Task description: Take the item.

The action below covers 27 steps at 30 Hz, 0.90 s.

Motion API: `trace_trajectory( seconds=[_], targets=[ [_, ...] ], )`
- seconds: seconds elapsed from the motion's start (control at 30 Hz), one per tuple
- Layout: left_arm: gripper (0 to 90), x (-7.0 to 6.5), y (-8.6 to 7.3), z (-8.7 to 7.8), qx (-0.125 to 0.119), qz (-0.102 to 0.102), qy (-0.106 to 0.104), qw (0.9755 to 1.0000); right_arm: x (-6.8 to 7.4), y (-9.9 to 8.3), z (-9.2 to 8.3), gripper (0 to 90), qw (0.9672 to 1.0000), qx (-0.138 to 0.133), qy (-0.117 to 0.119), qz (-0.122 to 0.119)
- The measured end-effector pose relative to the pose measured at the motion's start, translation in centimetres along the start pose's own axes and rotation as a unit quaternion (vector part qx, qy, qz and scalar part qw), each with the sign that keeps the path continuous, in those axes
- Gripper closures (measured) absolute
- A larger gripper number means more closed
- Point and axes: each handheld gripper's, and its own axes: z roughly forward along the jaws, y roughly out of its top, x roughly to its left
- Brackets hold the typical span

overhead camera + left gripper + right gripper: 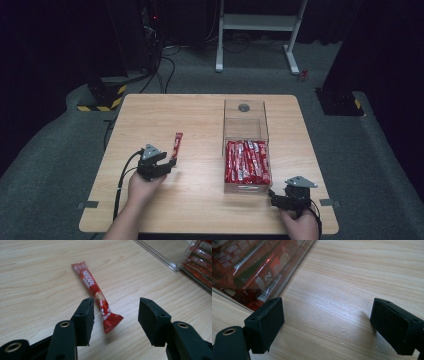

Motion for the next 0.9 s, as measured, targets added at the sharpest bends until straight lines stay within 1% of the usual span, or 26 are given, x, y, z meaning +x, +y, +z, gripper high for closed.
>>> trace_trajectory(
  seconds=[0.03, 0.1, 0.13, 0.2, 0.27, 0.37, 0.47, 0.5, 0.53, 0.63, 0.67, 0.7, 0.8, 0.9],
  targets=[
    [46.5, -0.1, -0.2, -0.1, -0.004, 0.002, -0.002, 1.0000, 0.0, 0.0, 0.0, 11.8, 1.0000, 0.000, 0.000, 0.000],
    [46.5, -0.1, -0.3, -0.2, -0.003, 0.002, -0.002, 1.0000, 0.0, 0.0, 0.0, 11.8, 1.0000, 0.000, 0.000, 0.000],
    [46.2, -0.2, -0.6, -0.4, 0.004, 0.006, -0.002, 1.0000, 0.0, 0.0, 0.0, 11.8, 1.0000, 0.000, 0.001, -0.001],
    [45.6, -0.1, -0.8, -0.6, 0.007, 0.008, -0.001, 0.9999, 0.1, 0.0, 0.0, 11.8, 1.0000, 0.003, 0.002, 0.004],
    [45.2, -0.1, -1.2, -0.8, 0.010, 0.005, -0.002, 0.9999, 0.1, 0.0, -0.1, 11.8, 1.0000, 0.003, 0.003, 0.002],
    [44.9, 0.1, -1.8, -1.4, 0.013, 0.006, -0.001, 0.9999, 0.1, 0.0, -0.1, 11.8, 1.0000, 0.002, 0.004, 0.000],
    [44.9, 0.6, -2.6, -2.4, 0.011, -0.005, -0.003, 0.9999, 0.1, 0.0, -0.1, 11.8, 1.0000, 0.002, 0.005, 0.001],
    [44.9, 0.6, -2.6, -2.4, 0.011, -0.005, -0.003, 0.9999, 0.1, 0.0, -0.1, 11.8, 1.0000, 0.002, 0.005, 0.001],
    [44.8, 0.9, -3.1, -2.8, 0.013, -0.012, -0.005, 0.9998, 0.1, 0.0, -0.1, 11.8, 1.0000, 0.002, 0.005, 0.000],
    [43.5, 1.1, -3.9, -3.6, 0.018, -0.012, -0.003, 0.9998, 0.1, 0.0, -0.1, 11.8, 1.0000, 0.003, 0.006, 0.000],
    [43.2, 1.2, -4.2, -3.8, 0.021, -0.009, -0.001, 0.9997, 0.1, 0.0, -0.1, 11.8, 1.0000, 0.002, 0.006, -0.001],
    [42.9, 1.3, -4.4, -4.0, 0.021, -0.012, -0.001, 0.9997, 0.1, 0.0, -0.1, 11.8, 1.0000, 0.003, 0.006, -0.001],
    [41.8, 1.4, -5.2, -4.7, 0.031, -0.012, 0.000, 0.9994, 0.1, 0.0, -0.1, 11.8, 1.0000, 0.003, 0.007, 0.000],
    [40.6, 1.6, -5.9, -5.2, 0.040, -0.005, 0.008, 0.9992, 0.1, 0.0, -0.1, 11.7, 1.0000, 0.002, 0.007, -0.002]
  ],
)
